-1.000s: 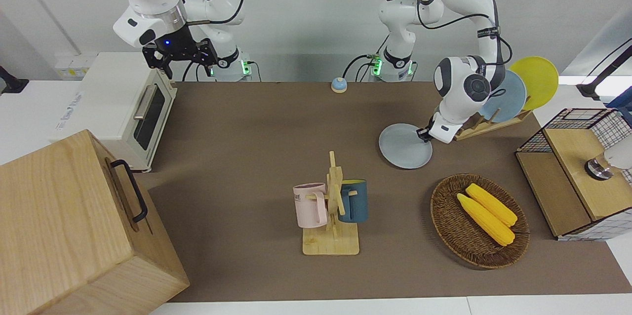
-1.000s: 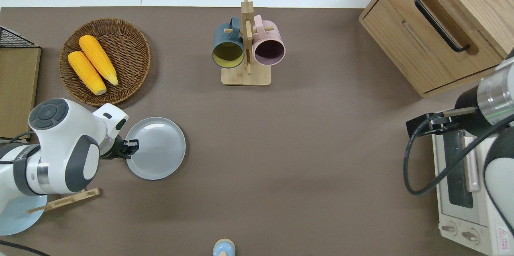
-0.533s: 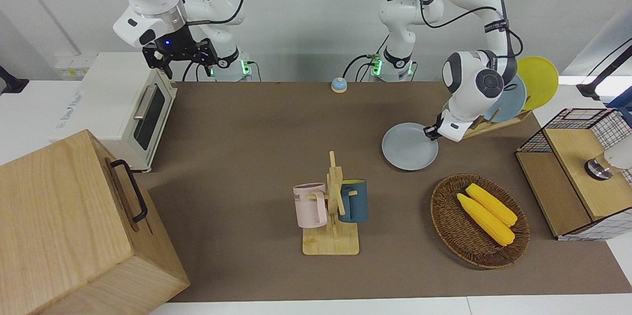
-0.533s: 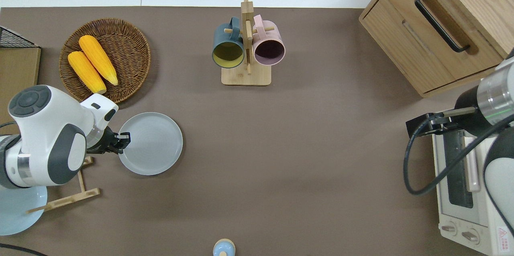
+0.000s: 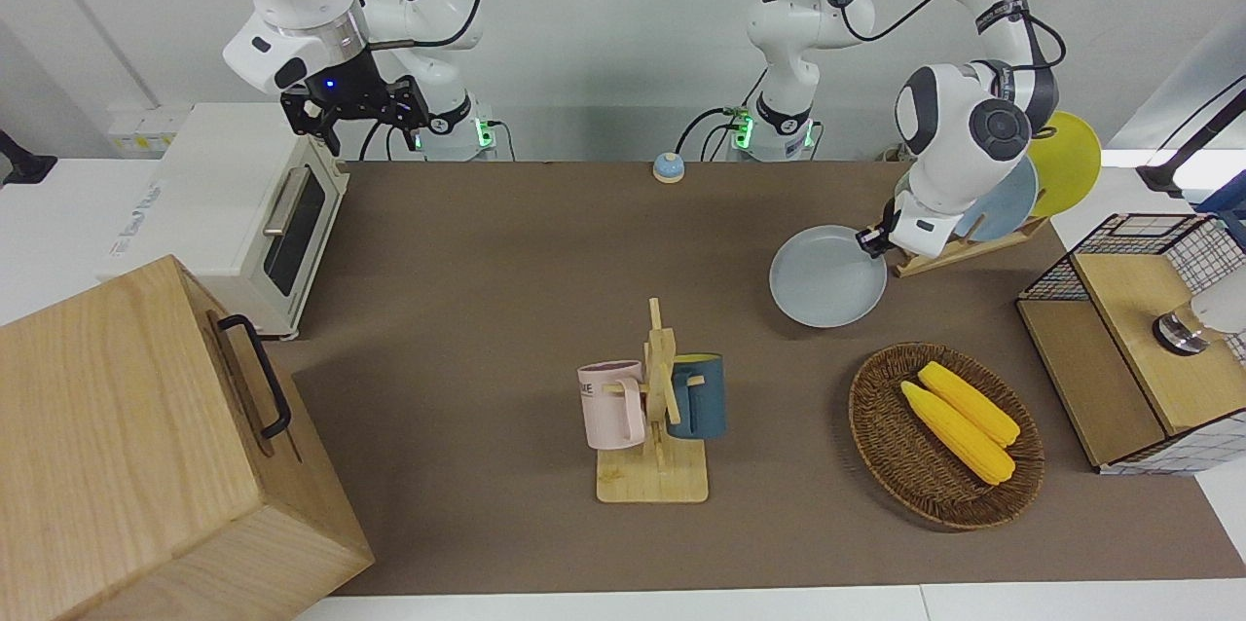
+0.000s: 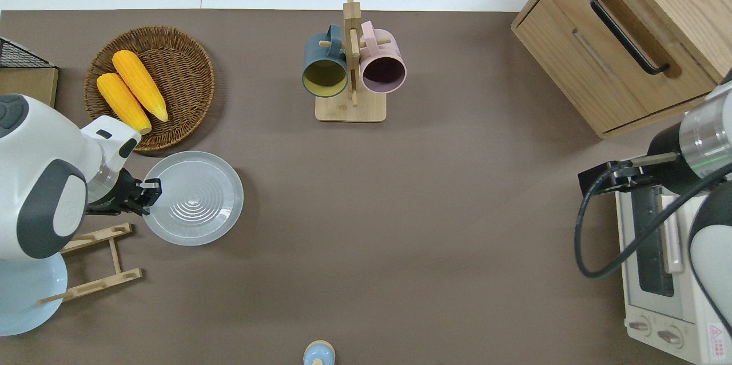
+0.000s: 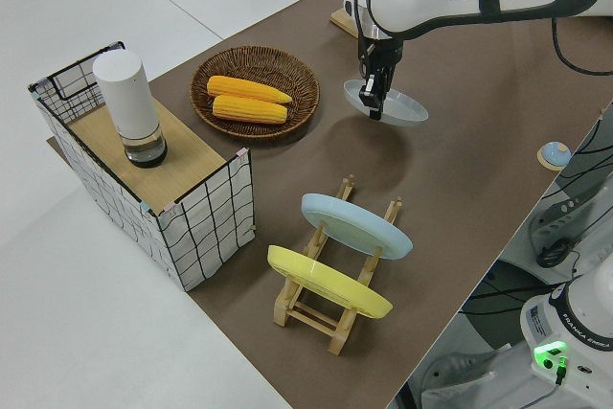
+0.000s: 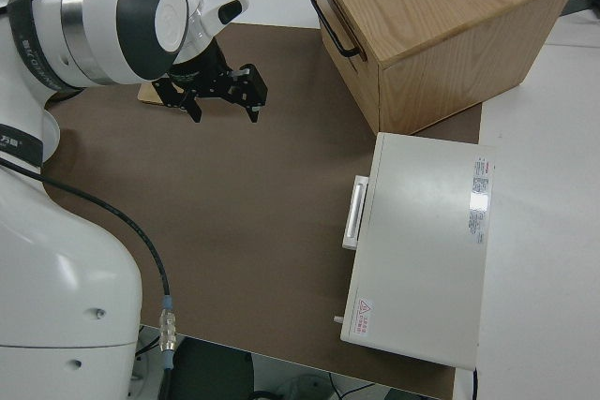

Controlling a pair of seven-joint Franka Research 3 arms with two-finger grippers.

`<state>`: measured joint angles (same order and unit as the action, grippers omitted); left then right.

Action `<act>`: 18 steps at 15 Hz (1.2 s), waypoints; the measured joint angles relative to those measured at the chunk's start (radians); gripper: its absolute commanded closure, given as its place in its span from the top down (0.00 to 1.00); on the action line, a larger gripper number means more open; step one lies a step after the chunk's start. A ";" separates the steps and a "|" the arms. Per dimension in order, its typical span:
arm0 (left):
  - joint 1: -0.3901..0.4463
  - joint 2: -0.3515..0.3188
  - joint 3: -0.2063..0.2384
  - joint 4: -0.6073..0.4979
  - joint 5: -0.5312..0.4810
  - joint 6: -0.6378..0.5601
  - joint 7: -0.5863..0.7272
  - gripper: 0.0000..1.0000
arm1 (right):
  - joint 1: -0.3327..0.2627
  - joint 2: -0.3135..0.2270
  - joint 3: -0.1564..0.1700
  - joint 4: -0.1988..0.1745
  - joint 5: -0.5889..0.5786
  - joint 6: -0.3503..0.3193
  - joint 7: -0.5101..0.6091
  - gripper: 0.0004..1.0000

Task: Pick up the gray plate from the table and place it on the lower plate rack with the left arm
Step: 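Lift the gray plate with the left gripper and carry it toward the wooden rack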

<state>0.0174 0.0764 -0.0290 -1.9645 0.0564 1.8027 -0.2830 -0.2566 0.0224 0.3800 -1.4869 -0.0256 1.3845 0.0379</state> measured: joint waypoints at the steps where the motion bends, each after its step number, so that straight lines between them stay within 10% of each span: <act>1: 0.000 -0.004 -0.001 0.020 0.025 -0.035 -0.004 0.00 | 0.000 0.000 0.000 0.000 0.000 0.000 0.000 0.98; 18: -0.012 -0.049 -0.104 0.073 0.638 -0.557 -0.047 0.00 | 0.000 0.000 0.000 0.000 0.000 0.000 0.000 0.98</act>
<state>0.0059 0.0271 -0.1332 -1.8913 0.6944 1.2454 -0.3304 -0.2566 0.0224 0.3800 -1.4869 -0.0256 1.3845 0.0379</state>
